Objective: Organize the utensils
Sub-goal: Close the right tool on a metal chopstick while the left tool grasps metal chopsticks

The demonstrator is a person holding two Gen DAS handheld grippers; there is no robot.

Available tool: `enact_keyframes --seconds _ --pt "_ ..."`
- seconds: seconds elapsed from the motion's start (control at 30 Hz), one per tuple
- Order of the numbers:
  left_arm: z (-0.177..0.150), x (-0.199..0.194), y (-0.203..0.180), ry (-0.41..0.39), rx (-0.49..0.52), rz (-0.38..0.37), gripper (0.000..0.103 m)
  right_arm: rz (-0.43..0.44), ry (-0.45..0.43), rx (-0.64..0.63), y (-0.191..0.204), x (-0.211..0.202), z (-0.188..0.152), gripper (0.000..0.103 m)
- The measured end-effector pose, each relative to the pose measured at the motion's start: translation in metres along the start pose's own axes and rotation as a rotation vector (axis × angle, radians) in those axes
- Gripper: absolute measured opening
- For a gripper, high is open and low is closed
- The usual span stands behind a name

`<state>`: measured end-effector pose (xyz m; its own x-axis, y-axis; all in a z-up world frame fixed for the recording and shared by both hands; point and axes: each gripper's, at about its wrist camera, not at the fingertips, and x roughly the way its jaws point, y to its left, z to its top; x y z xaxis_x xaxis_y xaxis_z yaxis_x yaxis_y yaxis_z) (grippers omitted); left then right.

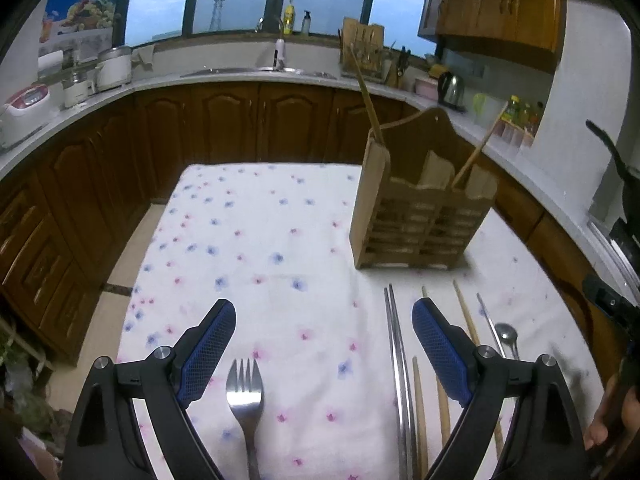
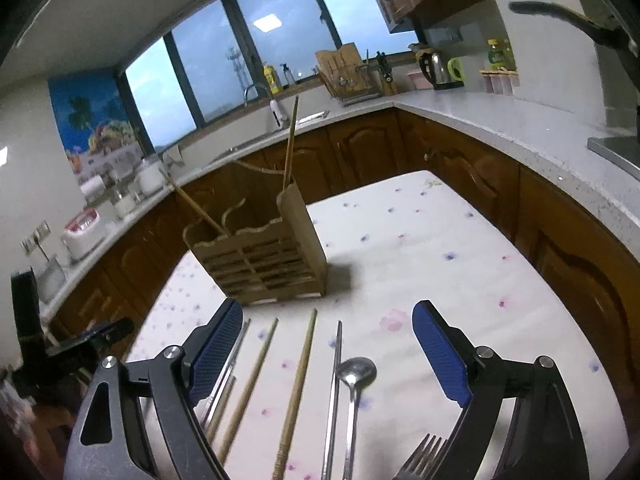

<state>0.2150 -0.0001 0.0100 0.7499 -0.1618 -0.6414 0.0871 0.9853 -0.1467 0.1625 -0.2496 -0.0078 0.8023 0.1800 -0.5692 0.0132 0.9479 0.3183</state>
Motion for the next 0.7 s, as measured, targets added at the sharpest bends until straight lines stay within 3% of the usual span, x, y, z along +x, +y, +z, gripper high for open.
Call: enact_keyframes --seconds 0.27,0.43,0.5,0.7 --pt "0.003 0.027 -0.008 0.071 0.023 0.004 0.089 -0.018 0.085 -0.050 0.003 0.028 -0.011 0.087" --pt "0.009 0.052 -0.012 0.113 0.035 0.016 0.084 -0.032 0.150 -0.066 0.003 0.048 -0.016 0.066" --pt "0.012 0.063 -0.015 0.135 0.037 0.008 0.075 -0.037 0.184 -0.070 0.003 0.058 -0.018 0.055" --pt "0.023 0.094 -0.025 0.192 0.055 -0.015 0.062 -0.036 0.244 -0.084 0.004 0.079 -0.020 0.036"
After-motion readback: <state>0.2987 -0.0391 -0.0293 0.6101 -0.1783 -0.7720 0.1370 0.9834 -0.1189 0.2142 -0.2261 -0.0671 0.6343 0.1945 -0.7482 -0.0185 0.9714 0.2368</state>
